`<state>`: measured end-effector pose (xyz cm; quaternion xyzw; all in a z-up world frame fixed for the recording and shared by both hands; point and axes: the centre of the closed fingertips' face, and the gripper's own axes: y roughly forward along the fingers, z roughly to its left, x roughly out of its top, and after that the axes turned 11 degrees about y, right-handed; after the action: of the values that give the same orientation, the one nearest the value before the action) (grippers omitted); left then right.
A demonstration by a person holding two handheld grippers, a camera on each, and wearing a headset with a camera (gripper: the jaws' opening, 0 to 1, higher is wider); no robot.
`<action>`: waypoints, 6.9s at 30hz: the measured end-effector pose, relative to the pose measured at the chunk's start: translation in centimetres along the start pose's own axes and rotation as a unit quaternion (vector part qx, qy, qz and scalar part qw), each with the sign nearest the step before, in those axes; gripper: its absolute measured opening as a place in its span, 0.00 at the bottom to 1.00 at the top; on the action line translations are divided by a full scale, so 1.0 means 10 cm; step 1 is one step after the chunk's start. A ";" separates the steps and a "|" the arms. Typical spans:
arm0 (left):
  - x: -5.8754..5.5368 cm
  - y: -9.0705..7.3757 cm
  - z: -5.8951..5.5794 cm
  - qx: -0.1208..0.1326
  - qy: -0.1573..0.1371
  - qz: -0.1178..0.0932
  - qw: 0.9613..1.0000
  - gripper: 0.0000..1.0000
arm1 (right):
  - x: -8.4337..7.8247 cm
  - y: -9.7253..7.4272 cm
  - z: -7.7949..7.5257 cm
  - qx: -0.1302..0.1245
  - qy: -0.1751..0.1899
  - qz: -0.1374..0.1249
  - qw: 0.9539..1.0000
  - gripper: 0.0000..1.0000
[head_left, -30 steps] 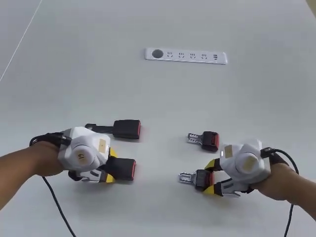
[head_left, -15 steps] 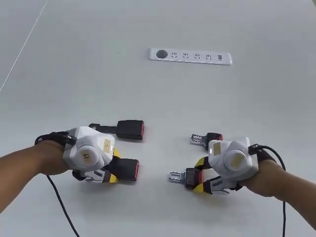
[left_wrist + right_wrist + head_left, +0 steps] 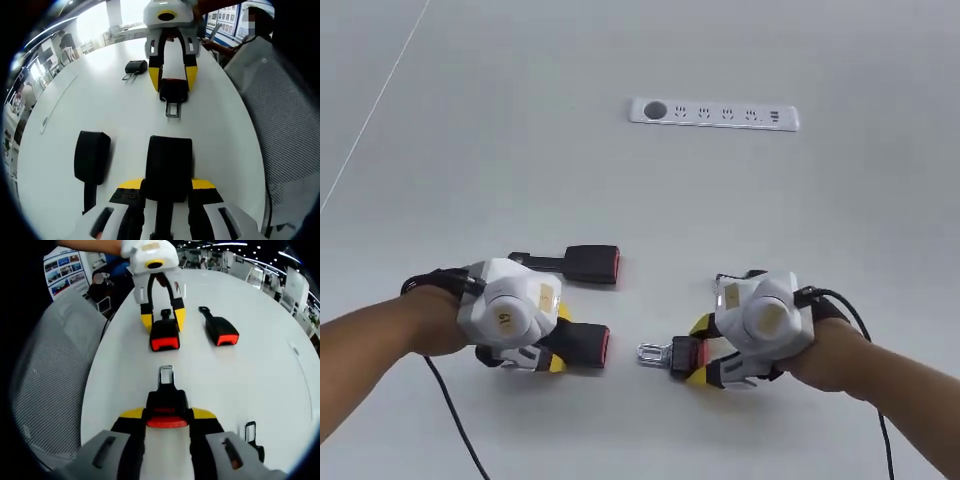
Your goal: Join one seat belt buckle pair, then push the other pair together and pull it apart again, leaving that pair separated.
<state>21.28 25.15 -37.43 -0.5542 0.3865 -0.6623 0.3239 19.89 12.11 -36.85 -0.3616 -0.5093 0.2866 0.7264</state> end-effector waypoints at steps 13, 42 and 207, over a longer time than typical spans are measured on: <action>0.01 0.00 0.00 -0.004 0.001 0.010 1.000 0.34 | 0.25 0.17 0.04 0.009 -0.002 -0.019 1.000 0.33; -0.01 0.03 -0.01 -0.008 0.013 0.016 1.000 0.32 | 0.57 0.41 0.10 0.010 0.007 -0.044 0.999 0.31; -0.05 0.00 1.13 0.005 0.006 -0.027 1.000 0.34 | -0.53 -0.66 -1.15 -0.056 0.008 0.035 0.998 0.34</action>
<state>32.52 23.89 -36.69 -0.5587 0.3706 -0.6758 0.3064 29.43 1.52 -36.79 -0.4211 -0.5058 0.2798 0.6990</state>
